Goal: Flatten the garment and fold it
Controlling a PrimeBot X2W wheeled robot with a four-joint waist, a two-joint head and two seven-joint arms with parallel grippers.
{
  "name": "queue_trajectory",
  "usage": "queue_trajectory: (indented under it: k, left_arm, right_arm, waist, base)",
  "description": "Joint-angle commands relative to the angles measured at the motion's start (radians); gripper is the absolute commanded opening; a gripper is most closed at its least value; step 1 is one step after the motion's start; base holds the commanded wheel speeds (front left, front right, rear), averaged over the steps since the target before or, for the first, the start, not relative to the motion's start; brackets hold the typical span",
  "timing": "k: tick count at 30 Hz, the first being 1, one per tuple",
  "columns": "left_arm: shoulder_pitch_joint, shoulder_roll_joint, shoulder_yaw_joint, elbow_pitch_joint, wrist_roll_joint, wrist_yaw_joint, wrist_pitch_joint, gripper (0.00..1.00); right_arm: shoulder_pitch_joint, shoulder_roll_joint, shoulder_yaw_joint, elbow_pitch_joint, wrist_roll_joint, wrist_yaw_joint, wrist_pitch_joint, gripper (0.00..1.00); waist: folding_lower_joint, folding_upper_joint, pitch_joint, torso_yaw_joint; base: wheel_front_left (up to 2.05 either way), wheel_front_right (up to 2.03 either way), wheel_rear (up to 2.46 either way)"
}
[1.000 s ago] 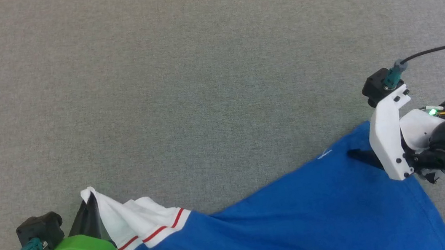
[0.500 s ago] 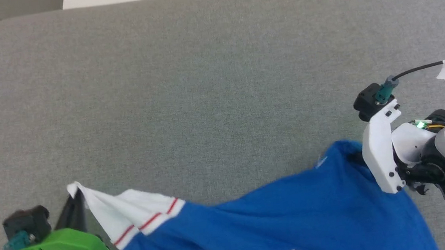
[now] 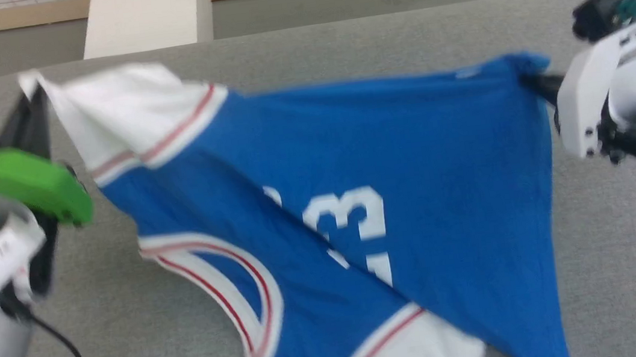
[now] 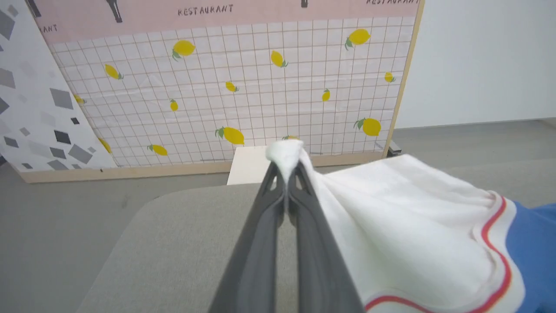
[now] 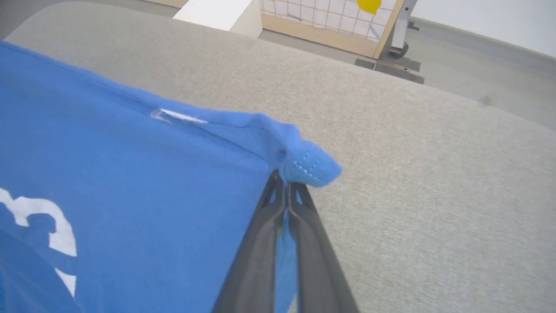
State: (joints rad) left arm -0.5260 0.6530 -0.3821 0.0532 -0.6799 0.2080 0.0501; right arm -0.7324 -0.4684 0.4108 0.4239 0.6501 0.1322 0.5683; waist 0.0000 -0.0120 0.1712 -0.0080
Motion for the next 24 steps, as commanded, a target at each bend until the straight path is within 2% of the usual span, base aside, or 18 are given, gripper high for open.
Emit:
queue_trajectory:
  k: [1,7,12,18,24]
  left_arm:
    - [-0.07,-0.001,0.0,0.04,0.02,-0.017,0.002,0.0]
    - [-0.346,-0.017,0.01,0.211,0.055,-0.072,-0.018,0.0]
    - [-0.601,-0.032,0.004,0.336,0.099,-0.129,-0.052,0.0]
    - [-0.92,-0.04,0.004,0.436,0.163,-0.16,-0.095,0.0]
    - [-1.157,-0.054,-0.006,0.517,0.211,-0.178,-0.119,0.0]
  right_arm:
    - [-0.041,0.007,-0.015,0.016,-0.023,-0.002,-0.023,0.0]
    - [-0.22,0.042,-0.084,0.08,-0.095,-0.002,-0.127,0.0]
    - [-0.4,0.061,-0.16,0.108,-0.166,-0.002,-0.277,0.0]
    - [-0.634,0.071,-0.234,0.141,-0.252,-0.002,-0.412,0.0]
    - [-0.813,0.074,-0.268,0.176,-0.303,-0.002,-0.484,0.0]
  waist:
    - [0.0,0.012,0.01,-0.021]
    - [0.0,0.012,0.084,-0.069]
    - [0.0,0.012,0.187,-0.088]
    - [0.0,0.012,0.345,-0.1]
    - [0.0,0.012,0.465,-0.097]
  base:
    - [0.0,0.0,0.0]
    - [0.0,0.0,0.0]
    - [0.0,0.0,0.0]
    - [0.0,0.0,0.0]
    - [0.0,0.0,0.0]
